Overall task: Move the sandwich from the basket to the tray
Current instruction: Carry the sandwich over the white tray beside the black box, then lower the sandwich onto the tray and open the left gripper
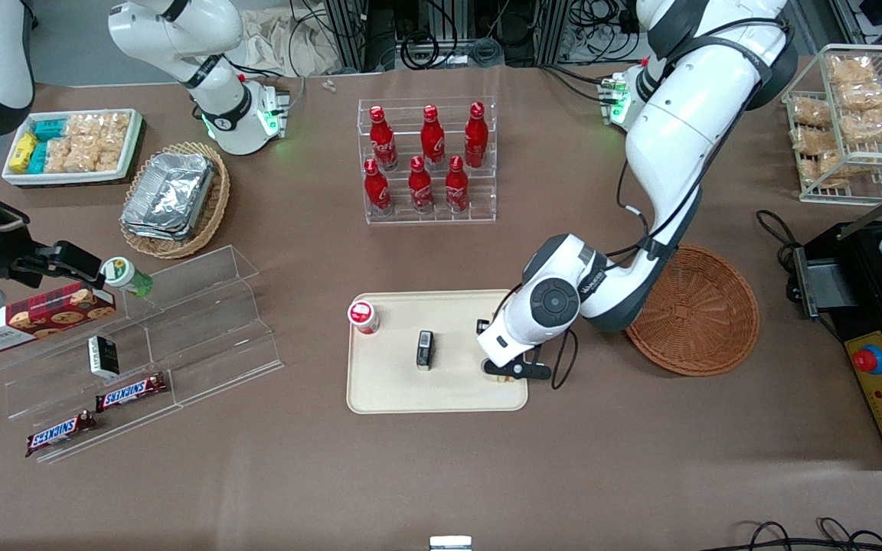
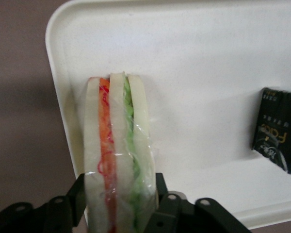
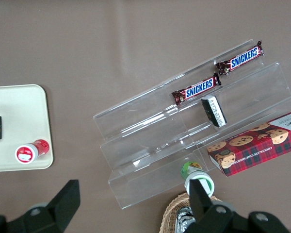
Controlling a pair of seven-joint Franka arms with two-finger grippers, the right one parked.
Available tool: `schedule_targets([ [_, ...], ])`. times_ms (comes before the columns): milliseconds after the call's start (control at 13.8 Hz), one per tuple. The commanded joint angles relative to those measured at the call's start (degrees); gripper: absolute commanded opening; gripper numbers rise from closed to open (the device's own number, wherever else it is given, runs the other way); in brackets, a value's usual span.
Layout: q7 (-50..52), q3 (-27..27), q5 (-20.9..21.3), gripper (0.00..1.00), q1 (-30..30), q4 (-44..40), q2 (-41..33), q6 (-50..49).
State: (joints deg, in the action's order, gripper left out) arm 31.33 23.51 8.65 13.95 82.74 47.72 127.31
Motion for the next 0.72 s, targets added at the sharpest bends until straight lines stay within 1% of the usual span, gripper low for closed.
schedule_targets([
  [0, 5.6, -0.5, 0.1, 1.00, 0.4, -1.0, -2.6, -0.2],
  [145, 9.0, -0.4, -0.2, 1.00, 0.2, -0.2, -8.1, -2.6],
  [217, 9.0, -0.4, -0.7, 1.00, -0.3, -0.6, -9.8, -6.0],
  [435, 8.1, -0.3, -4.2, 1.00, -3.6, -0.4, -16.3, -13.5],
  [580, 4.6, -0.2, -4.3, 1.00, -6.3, -0.4, -19.8, -17.6],
  [652, 2.1, -0.2, -5.3, 1.00, -7.7, -0.4, -21.6, -19.5],
])
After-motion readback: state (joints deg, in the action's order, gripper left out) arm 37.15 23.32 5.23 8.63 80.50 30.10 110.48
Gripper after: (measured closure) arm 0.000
